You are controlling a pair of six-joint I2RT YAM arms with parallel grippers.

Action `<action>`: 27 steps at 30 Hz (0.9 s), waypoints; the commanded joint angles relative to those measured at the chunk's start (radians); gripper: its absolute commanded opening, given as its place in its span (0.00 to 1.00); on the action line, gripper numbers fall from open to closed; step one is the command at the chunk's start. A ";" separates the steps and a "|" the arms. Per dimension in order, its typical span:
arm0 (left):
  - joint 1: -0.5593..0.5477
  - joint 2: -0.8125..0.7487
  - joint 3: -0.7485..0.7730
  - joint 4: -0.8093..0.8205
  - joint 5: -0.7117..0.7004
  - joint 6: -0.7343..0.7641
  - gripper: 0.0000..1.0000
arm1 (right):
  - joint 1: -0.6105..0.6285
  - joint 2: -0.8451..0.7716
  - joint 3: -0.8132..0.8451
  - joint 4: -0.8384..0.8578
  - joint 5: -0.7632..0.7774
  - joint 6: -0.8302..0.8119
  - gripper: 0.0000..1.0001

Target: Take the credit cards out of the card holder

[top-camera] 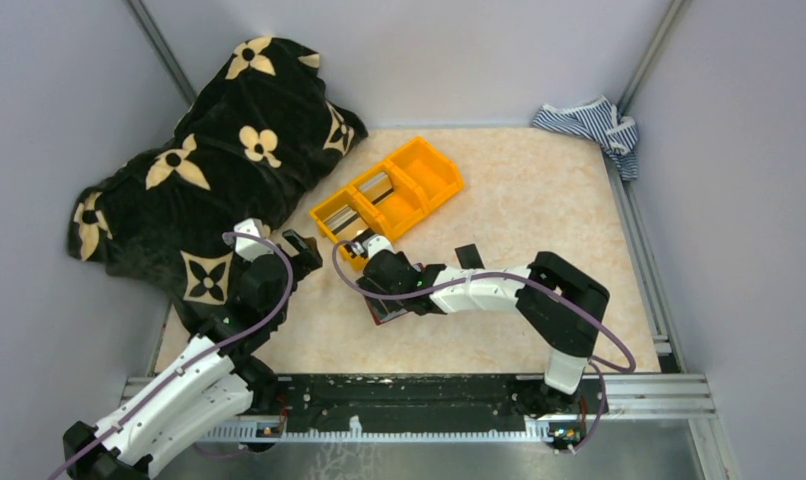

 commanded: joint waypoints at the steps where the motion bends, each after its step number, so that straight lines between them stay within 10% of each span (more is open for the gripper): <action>1: -0.002 -0.002 -0.011 0.031 0.008 0.010 0.93 | 0.006 0.003 0.016 0.022 0.009 -0.008 0.71; 15: -0.003 0.006 -0.014 0.046 0.022 0.020 0.93 | 0.011 0.054 0.021 0.023 -0.026 -0.005 0.69; 27: -0.002 -0.002 -0.017 0.048 0.022 0.027 0.93 | 0.010 0.048 0.004 0.027 -0.039 0.054 0.23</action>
